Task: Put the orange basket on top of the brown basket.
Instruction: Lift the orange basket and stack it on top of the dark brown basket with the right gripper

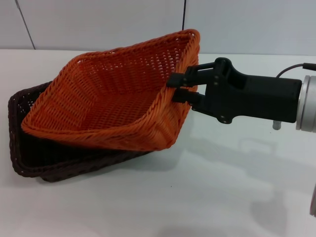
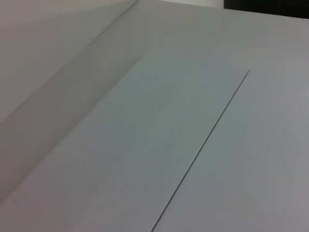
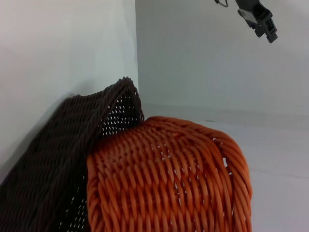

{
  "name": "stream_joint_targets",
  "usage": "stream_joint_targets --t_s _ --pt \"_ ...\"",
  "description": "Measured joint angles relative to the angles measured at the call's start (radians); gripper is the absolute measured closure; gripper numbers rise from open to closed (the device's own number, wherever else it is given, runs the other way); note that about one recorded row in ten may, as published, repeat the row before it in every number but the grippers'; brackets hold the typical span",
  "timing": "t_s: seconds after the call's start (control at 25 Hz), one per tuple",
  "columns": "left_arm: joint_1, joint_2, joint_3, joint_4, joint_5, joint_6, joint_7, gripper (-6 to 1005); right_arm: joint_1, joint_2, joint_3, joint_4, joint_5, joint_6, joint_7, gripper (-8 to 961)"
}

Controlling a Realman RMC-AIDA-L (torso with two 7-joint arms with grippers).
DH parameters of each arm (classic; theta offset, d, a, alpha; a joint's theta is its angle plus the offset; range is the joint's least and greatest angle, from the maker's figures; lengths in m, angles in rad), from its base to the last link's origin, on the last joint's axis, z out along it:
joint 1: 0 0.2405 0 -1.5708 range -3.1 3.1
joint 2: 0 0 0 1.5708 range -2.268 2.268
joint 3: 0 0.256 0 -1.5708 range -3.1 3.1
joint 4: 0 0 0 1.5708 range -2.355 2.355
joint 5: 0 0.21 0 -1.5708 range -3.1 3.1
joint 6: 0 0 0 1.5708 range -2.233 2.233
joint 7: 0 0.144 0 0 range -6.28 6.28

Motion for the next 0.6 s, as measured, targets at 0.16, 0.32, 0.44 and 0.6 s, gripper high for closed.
stream_joint_targets --t_s 0.16,0.32,0.44,0.6 --pt "0.000 0.000 -0.002 0.000 0.000 0.003 0.000 473 -0.028 0.002 -0.016 0.018 0.000 -0.036 0.005 677" --pt "0.003 0.002 -0.001 0.000 0.000 0.004 -0.002 474 -0.069 0.002 -0.042 0.056 -0.002 -0.082 0.030 675" --pt "0.004 0.003 0.002 -0.004 0.000 0.011 -0.006 474 -0.107 0.002 -0.090 0.085 -0.013 -0.166 0.058 674" --pt "0.004 0.006 0.007 -0.013 0.011 0.035 -0.012 474 -0.130 -0.001 -0.130 0.102 -0.006 -0.217 0.068 668"
